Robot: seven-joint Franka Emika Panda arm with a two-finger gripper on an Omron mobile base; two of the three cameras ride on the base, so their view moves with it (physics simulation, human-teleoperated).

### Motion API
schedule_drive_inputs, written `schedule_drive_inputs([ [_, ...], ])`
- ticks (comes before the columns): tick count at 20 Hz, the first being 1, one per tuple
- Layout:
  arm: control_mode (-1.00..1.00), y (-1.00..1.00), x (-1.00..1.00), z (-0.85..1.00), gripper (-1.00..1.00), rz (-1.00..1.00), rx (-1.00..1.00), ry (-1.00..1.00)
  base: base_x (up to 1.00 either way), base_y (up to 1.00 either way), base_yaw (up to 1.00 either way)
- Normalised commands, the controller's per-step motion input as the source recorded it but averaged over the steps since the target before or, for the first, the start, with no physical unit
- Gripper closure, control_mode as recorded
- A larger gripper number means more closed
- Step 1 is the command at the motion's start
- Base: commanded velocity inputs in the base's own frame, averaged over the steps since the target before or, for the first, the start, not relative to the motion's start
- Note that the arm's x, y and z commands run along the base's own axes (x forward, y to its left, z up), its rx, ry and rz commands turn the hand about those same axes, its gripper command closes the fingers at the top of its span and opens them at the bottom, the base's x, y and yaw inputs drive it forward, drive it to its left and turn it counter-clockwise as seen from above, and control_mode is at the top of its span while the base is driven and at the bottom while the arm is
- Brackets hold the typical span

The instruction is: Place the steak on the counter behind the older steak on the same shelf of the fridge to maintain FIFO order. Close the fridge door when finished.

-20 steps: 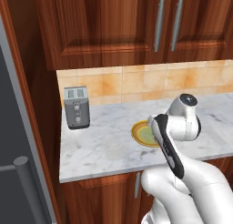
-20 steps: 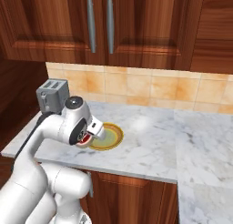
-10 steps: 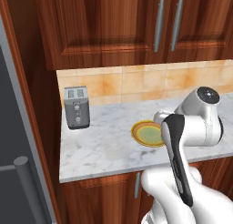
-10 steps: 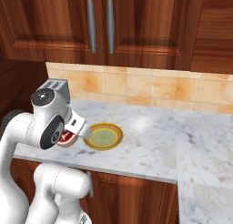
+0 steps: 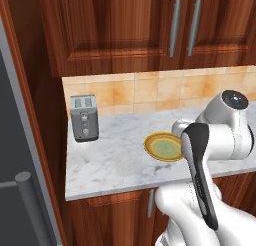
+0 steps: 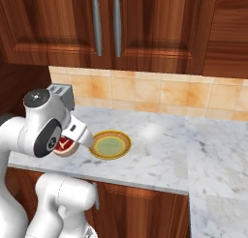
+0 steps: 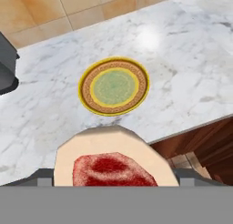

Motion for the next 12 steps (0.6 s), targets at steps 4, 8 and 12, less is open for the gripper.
schedule_drive_inputs([
  [4,1.0,0.02,-0.42,0.0,1.0,0.0,0.0,-0.07,-0.5,0.08,0.0],
  [8,1.0,0.0,0.0,0.0,1.0,0.0,0.0,0.0,-1.0,0.42,0.02],
  [12,1.0,0.0,0.0,0.0,1.0,0.0,0.0,0.0,-1.0,0.63,0.03],
])
